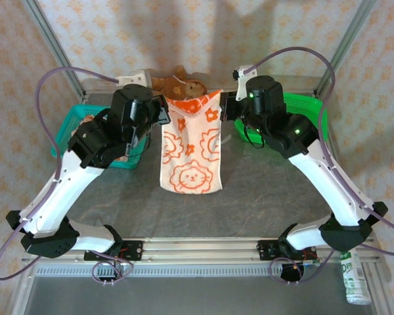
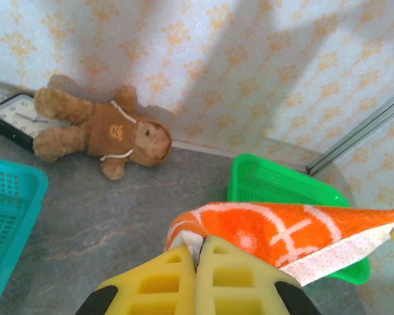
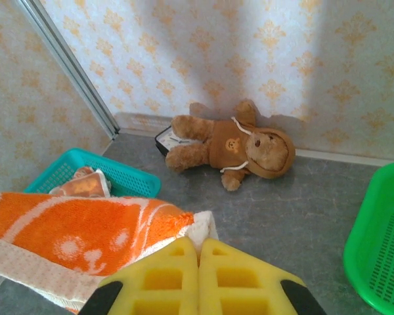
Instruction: Fold and stack the towels
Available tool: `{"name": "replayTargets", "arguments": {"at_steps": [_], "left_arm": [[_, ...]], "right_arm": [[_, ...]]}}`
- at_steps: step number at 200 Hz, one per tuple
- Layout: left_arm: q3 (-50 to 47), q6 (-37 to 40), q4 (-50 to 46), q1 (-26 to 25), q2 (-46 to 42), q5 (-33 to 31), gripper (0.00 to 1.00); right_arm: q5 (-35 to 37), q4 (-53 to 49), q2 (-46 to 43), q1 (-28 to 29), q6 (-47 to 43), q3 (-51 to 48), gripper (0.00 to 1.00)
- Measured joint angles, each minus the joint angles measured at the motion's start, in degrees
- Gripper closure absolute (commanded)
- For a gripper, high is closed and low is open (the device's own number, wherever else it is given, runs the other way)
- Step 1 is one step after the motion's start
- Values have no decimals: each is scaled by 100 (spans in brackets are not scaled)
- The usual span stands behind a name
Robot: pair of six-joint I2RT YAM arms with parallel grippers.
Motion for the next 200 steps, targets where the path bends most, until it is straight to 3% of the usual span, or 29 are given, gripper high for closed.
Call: {"name": "replayTargets", "arguments": {"at_steps": [77, 111, 181, 200], "left_arm": [[142, -101, 44, -20, -640, 256, 100], [66, -269, 81, -254, -1023, 367, 100], [-339, -374, 98, -466, -1252, 146, 100], [-229, -275, 72, -216, -975, 146, 100]], "right_arm": [[-415, 118, -935, 13, 57, -48, 100], [-610, 142, -1421, 188, 291, -236, 100], [-529, 98, -1364, 225, 684, -404, 100], [-476, 96, -1119, 92, 704, -393, 100]]}}
